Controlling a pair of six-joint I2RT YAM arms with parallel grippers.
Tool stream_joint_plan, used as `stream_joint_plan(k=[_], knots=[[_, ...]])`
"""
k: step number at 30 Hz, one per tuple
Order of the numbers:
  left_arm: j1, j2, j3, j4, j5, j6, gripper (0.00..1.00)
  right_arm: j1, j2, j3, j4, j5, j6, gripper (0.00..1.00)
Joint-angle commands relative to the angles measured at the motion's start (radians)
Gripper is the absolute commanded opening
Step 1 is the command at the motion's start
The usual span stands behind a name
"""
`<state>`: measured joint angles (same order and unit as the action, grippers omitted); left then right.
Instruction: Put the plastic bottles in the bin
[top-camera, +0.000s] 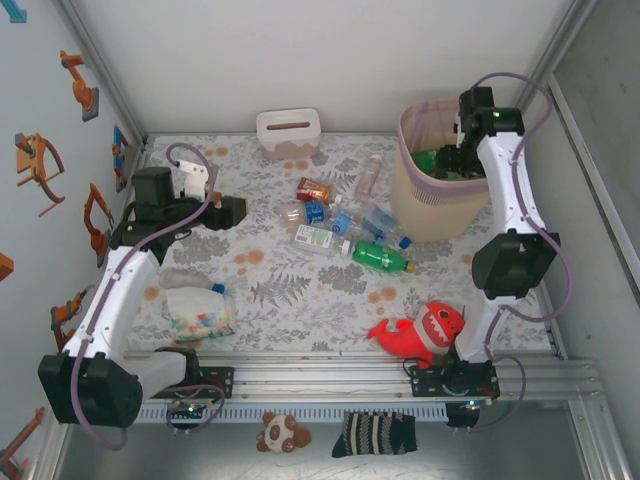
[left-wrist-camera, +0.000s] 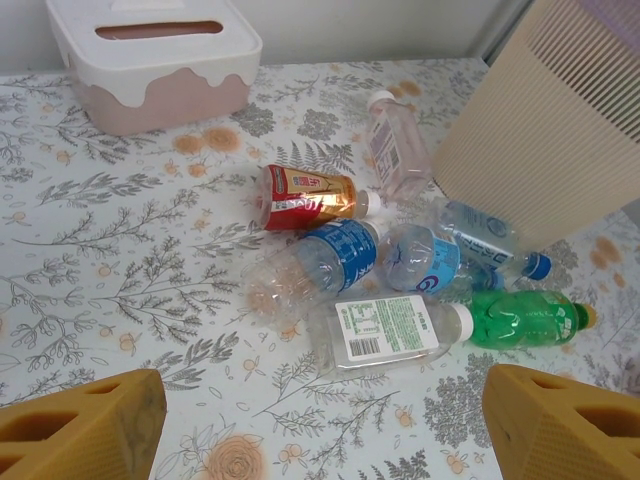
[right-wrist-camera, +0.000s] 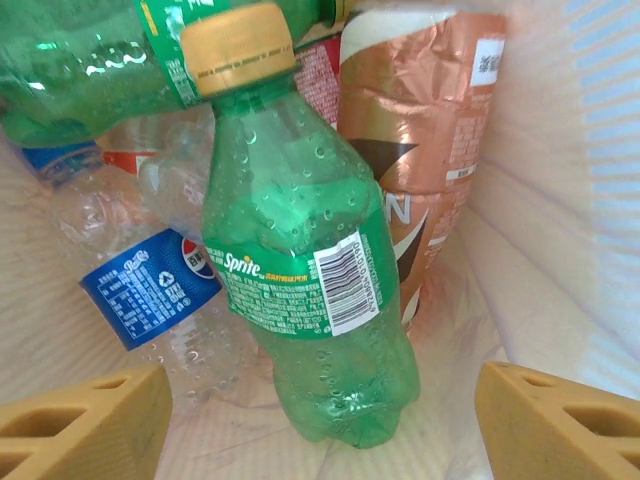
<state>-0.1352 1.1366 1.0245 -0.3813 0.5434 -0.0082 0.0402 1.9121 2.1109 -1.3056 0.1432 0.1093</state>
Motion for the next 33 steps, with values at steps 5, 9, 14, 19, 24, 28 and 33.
stream_joint_plan(k=[5,9,14,19,24,28,33], knots=[[0.006,-0.032,-0.001,0.007,0.02,-0.003,0.82,-0.006,-0.015,0.071,-0.026,-0.061,0.014,0.63],[0.006,-0.033,-0.002,0.005,0.019,0.0,0.82,-0.006,0.014,0.081,-0.009,-0.105,0.008,0.49],[0.006,-0.038,-0.003,0.004,0.016,0.001,0.82,-0.007,0.058,0.079,0.015,-0.117,-0.005,0.4],[0.008,-0.04,-0.002,0.0,0.013,0.003,0.82,-0.006,0.1,0.015,0.066,-0.048,-0.025,0.38],[0.008,-0.041,-0.003,-0.001,0.009,0.005,0.82,-0.008,0.133,-0.052,0.096,-0.027,-0.026,0.38],[0.008,-0.041,-0.003,0.001,0.01,0.004,0.82,-0.008,0.149,-0.071,0.1,-0.03,-0.021,0.38],[0.008,-0.04,-0.003,0.001,0.01,0.004,0.82,-0.008,0.12,-0.048,0.096,-0.047,-0.008,0.38]])
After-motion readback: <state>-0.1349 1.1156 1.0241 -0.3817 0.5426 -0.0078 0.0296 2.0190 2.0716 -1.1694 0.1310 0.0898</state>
